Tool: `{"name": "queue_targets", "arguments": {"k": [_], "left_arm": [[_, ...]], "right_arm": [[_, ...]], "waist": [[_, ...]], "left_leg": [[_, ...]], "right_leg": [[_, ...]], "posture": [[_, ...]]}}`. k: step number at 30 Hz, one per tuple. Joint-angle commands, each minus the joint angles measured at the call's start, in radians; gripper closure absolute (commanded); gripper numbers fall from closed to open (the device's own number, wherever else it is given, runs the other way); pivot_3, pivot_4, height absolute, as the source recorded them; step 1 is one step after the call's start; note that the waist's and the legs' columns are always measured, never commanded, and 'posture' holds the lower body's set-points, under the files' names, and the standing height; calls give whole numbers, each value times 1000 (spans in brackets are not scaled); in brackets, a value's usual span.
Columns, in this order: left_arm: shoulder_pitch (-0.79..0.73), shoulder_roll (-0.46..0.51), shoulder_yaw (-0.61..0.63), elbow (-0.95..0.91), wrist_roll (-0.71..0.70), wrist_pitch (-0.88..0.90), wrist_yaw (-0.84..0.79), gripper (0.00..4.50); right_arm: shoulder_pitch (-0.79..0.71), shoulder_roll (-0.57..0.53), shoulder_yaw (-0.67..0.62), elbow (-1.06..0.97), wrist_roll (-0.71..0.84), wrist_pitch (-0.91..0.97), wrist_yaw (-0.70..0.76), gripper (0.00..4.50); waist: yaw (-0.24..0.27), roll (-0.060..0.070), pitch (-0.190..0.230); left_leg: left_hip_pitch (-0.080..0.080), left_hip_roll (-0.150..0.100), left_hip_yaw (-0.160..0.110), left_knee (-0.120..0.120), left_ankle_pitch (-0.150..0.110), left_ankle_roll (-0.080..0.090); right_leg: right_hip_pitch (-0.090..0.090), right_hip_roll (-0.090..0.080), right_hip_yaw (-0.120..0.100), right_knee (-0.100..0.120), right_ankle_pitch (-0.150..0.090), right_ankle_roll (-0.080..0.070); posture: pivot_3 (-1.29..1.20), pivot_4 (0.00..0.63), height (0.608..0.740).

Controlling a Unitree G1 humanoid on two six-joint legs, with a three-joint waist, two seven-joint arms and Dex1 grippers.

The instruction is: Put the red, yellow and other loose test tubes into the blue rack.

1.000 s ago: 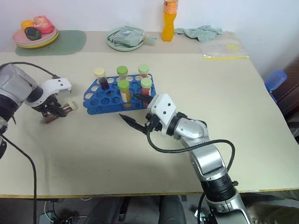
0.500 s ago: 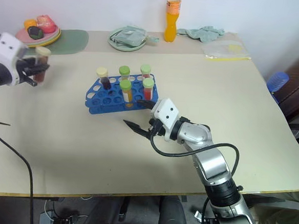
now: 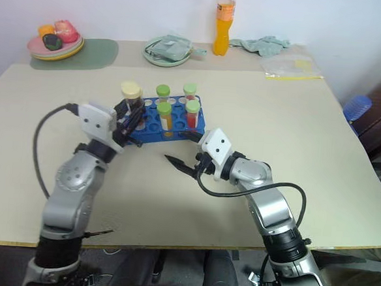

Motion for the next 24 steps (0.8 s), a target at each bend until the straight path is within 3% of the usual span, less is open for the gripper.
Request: {"name": "queue_targets", "arguments": {"k": [1,16,24], "left_arm": [[-5,-1,-15,25,76,-79,67,3746],[-65,-21,2,166,28,-2,81,3746],[-78,-17,1,241,51,-48,104,3746]], "right_arm": [[14,0,-14,-36,-2,-16,-14,730],[35,5,-17,-50,-4,-12,-48,730],[32,9,-18,-49,-2,-6,-60,730]], "waist": [[1,0,0],[2,0,0],[2,0,0]], "left_leg": [[0,0,0,0,0,0],[0,0,0,0,0,0],[0,0,0,0,0,0]], "right_leg": [[0,0,0,0,0,0],[1,0,0,0,0,0],[1,0,-1,-1,0,0]], "posture": [[0,150,740],[0,150,740],[0,150,740]]}}
